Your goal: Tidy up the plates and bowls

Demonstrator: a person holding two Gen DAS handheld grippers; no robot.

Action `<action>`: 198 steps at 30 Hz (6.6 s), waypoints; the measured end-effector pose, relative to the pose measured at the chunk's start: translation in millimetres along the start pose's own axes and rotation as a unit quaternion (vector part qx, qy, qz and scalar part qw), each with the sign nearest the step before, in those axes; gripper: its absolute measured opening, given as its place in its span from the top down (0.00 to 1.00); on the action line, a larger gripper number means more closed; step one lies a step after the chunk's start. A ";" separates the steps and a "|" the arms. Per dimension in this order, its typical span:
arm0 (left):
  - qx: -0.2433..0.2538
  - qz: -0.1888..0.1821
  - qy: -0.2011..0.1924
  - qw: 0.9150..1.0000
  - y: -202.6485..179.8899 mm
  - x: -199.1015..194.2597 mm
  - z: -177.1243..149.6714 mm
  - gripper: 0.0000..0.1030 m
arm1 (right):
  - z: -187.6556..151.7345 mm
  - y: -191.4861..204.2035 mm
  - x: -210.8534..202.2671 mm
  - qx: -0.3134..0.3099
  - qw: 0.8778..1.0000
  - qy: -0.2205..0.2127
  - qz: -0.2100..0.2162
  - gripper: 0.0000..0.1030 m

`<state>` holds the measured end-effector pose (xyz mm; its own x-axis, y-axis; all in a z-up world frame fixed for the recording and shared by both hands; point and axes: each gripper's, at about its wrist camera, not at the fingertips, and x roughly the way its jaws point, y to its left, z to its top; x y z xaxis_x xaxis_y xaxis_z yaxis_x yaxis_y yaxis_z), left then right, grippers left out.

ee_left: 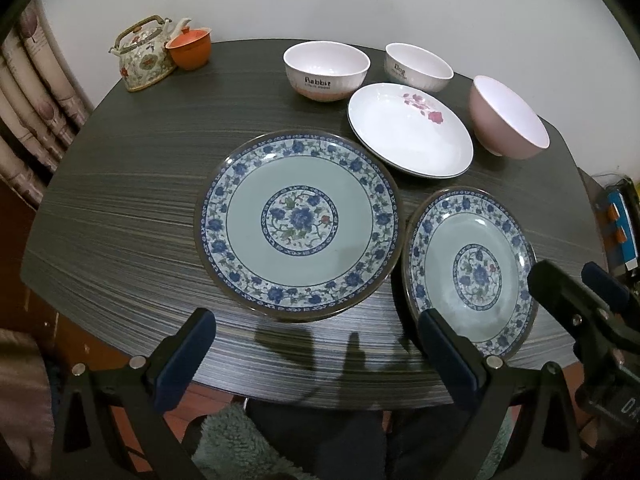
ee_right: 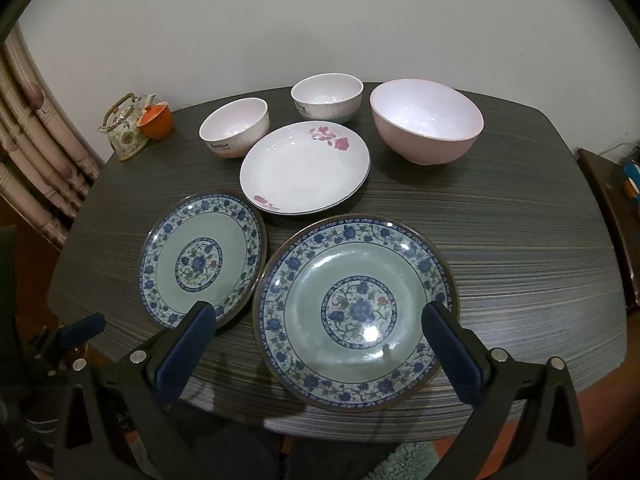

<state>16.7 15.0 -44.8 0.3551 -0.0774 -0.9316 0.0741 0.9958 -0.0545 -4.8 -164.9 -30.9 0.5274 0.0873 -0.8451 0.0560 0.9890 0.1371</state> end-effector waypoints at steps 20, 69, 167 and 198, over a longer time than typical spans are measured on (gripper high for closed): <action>0.001 0.001 0.006 1.000 2.0 3.0 1.2 0.00 | 2.0 9.8 0.4 -0.012 1.000 0.004 0.006 0.01; -0.246 -0.170 0.049 0.953 173.7 74.2 39.3 0.50 | 68.6 19.9 141.6 -0.002 0.967 0.140 0.211 0.69; -0.196 -0.066 0.015 0.978 211.8 89.1 53.5 0.74 | 7.4 111.6 170.7 -0.063 0.968 0.140 0.201 0.69; -0.065 -0.056 -0.066 0.994 53.4 10.3 17.6 0.53 | -10.2 20.3 43.1 -0.070 0.992 -0.023 0.098 0.57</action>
<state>40.6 66.5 -51.0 0.4706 -0.1864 -0.8625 0.0017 0.9776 -0.2103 10.4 -139.9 -69.8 0.5552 0.2777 -0.7840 -0.1684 0.9606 0.2210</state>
